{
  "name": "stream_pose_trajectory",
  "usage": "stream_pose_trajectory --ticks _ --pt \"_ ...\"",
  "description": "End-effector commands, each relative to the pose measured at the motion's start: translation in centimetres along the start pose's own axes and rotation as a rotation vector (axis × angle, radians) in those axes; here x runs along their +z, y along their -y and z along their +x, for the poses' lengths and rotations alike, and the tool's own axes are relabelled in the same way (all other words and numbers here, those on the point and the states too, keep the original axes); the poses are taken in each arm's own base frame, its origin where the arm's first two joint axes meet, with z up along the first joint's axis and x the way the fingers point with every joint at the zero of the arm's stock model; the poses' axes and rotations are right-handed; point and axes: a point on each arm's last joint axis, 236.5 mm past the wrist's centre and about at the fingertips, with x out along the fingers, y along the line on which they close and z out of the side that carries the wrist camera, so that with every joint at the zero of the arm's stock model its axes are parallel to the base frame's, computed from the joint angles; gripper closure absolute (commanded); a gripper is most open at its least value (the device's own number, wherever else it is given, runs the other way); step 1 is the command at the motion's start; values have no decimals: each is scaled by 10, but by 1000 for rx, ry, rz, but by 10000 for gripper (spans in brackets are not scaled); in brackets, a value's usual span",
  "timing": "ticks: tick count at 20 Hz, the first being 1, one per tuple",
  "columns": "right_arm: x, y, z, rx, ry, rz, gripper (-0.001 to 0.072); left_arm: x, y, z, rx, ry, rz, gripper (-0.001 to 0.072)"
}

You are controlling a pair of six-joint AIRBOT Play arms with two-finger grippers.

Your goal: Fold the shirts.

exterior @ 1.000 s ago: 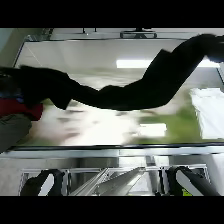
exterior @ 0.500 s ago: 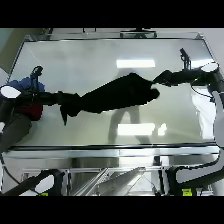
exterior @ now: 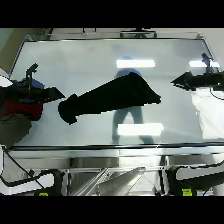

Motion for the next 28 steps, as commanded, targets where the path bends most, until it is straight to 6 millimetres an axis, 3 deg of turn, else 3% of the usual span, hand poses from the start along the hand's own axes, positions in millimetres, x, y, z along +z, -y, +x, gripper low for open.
stream_pose_trajectory --ticks 1,4,6,10,12,15,20,24,28 --pt "-20 -3 -33 29 -41 26 384 -19 -3 -11 -7 -18 -42 1" --pt "-42 2 -37 21 -64 61 385 -43 -7 -13 -5 -23 -74 1" --pt "-71 9 -31 -8 -112 89 385 -58 -9 -14 -3 -24 -88 1" --pt "-126 13 -17 -48 -120 138 385 -69 -20 -23 29 32 -129 1" --pt "-140 21 -9 -92 -63 153 384 -73 -24 -25 36 44 -142 1" --pt "-144 44 1 -169 50 202 384 -79 -27 -19 25 20 -160 2" --pt "-158 63 20 -154 20 291 385 -86 -39 -1 0 -38 -188 1" --pt "-143 63 37 -52 62 329 384 -91 -53 18 -15 -82 -235 2" --pt "-123 60 62 37 114 313 383 -79 -77 33 27 -36 -262 2"
